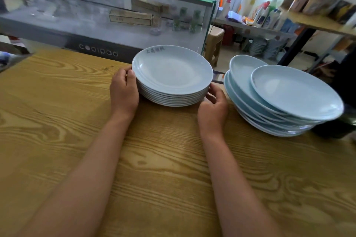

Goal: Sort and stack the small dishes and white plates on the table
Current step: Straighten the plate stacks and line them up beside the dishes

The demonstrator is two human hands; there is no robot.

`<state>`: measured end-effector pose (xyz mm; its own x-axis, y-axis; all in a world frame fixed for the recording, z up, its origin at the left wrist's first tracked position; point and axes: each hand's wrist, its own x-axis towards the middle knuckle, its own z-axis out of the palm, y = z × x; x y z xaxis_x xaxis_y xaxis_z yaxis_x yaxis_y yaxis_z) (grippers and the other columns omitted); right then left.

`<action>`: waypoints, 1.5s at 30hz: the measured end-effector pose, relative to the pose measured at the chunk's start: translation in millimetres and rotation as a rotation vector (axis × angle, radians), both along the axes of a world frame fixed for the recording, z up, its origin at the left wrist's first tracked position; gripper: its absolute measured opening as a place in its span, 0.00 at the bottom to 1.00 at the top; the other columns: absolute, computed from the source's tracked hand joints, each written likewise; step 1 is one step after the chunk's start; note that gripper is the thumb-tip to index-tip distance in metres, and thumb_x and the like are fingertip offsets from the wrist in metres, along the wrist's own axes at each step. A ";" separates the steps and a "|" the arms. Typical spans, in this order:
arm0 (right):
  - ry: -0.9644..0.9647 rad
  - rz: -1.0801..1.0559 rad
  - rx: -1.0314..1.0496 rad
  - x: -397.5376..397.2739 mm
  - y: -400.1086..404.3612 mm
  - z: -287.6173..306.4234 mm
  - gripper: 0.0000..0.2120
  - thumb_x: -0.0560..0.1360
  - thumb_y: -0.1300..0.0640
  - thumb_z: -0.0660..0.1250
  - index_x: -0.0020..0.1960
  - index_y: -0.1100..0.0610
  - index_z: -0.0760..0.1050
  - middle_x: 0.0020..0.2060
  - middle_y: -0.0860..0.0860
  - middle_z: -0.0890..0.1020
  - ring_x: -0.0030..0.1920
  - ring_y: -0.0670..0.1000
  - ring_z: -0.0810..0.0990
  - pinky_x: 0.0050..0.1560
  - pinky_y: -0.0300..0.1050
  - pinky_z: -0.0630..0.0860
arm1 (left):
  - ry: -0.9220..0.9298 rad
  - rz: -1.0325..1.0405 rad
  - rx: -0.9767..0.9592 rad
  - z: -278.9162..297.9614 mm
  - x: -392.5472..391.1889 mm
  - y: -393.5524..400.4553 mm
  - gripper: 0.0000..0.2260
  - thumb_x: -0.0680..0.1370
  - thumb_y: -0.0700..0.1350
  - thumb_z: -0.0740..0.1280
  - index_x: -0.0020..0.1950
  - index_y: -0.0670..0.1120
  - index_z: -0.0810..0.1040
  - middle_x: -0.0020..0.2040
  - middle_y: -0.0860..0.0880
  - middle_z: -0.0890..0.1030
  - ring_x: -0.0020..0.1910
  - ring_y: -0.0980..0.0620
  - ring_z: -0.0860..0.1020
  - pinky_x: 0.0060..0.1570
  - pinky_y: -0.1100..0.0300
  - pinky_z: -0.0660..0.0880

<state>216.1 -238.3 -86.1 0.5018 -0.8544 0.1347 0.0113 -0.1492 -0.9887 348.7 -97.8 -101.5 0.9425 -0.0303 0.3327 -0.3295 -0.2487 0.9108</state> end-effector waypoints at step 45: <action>-0.316 -0.405 -0.003 -157.0 -149.2 8.3 0.18 0.84 0.53 0.51 0.68 0.57 0.72 0.57 0.42 0.79 0.54 0.30 0.75 0.50 0.23 0.68 | 0.217 -0.407 -0.248 12.7 -152.9 -179.2 0.13 0.81 0.47 0.60 0.65 0.51 0.76 0.58 0.55 0.80 0.59 0.57 0.77 0.55 0.61 0.74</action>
<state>59.1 -387.5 -77.8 0.0647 -0.9713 0.2289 0.2503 -0.2063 -0.9459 195.8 -277.0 -88.9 0.9189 -0.3539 0.1743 -0.1514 0.0917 0.9842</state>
